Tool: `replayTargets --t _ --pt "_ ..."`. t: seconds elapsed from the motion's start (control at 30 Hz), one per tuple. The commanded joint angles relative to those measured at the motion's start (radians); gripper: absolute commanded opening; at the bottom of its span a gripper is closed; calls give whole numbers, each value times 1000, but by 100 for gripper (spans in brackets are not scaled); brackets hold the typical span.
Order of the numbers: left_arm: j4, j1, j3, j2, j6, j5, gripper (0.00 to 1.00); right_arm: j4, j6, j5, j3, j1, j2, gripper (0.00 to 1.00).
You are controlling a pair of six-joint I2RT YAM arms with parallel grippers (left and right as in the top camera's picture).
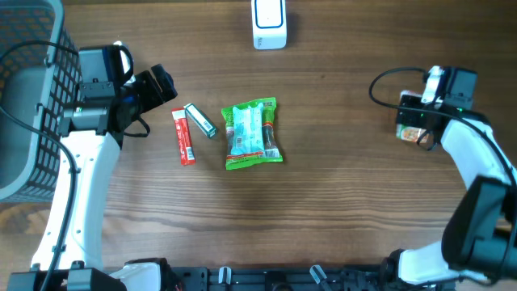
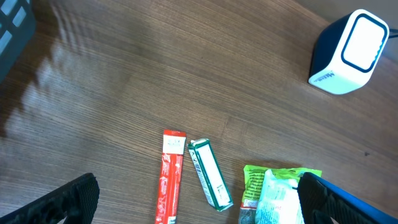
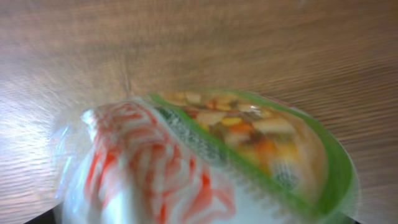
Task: Scan the item barcode
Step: 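Carry the noodle cup to the right side and lower it, then release the cup and move the right gripper to the pale green bag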
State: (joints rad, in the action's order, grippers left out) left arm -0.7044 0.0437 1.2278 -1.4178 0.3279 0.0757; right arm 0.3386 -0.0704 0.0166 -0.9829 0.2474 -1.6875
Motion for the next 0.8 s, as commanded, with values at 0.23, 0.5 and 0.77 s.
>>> replayTargets --t 0.23,0.5,0.77 --pt "0 3 3 -4 -6 -6 100 -27 -47 -23 -32 3 -73 100" --pt "0 3 3 -4 -6 -6 100 234 -61 -97 -298 2 -12 100" --pt "0 3 3 -4 -6 -6 100 562 3 -487 -589 -63 -2 100"
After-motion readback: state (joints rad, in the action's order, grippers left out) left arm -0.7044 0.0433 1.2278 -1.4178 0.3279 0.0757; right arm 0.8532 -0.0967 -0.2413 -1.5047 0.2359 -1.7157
